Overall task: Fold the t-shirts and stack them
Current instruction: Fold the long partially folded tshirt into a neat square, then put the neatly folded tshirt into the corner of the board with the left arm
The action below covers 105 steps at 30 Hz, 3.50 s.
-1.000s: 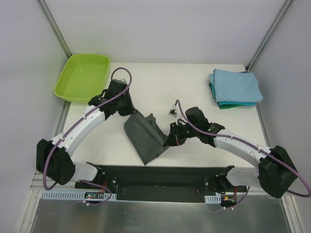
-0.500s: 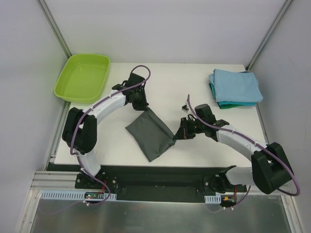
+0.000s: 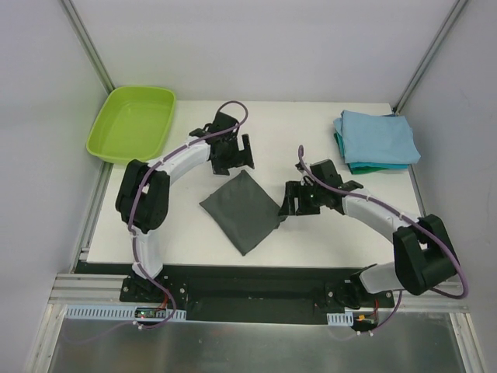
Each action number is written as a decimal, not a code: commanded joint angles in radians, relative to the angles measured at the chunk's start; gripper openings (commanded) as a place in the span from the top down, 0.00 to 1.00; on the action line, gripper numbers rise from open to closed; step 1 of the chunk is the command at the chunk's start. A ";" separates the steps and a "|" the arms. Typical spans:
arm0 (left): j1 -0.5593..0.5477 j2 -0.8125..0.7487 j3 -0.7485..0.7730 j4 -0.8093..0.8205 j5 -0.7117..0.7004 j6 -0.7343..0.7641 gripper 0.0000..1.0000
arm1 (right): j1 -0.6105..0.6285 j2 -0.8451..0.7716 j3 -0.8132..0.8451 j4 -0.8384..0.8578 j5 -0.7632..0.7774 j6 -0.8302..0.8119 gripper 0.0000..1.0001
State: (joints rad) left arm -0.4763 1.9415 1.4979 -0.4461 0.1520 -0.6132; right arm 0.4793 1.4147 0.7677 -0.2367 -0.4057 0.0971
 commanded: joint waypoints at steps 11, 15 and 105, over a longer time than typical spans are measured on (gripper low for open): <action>-0.010 -0.326 -0.272 0.162 0.184 0.023 0.01 | 0.223 -0.163 0.035 0.129 -0.133 0.116 0.04; -0.010 -0.296 -0.343 0.202 0.184 0.023 0.01 | 0.285 -0.038 0.071 0.174 -0.113 0.135 0.04; 0.031 -1.217 -0.903 0.004 -0.627 -0.260 0.01 | 0.397 0.253 0.429 -0.154 1.425 -0.255 0.99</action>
State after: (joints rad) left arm -0.4561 0.7776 0.6212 -0.3679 -0.3462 -0.8013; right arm 0.9104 1.7317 1.1446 -0.4080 0.6319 0.0227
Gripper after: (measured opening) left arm 0.990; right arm 0.036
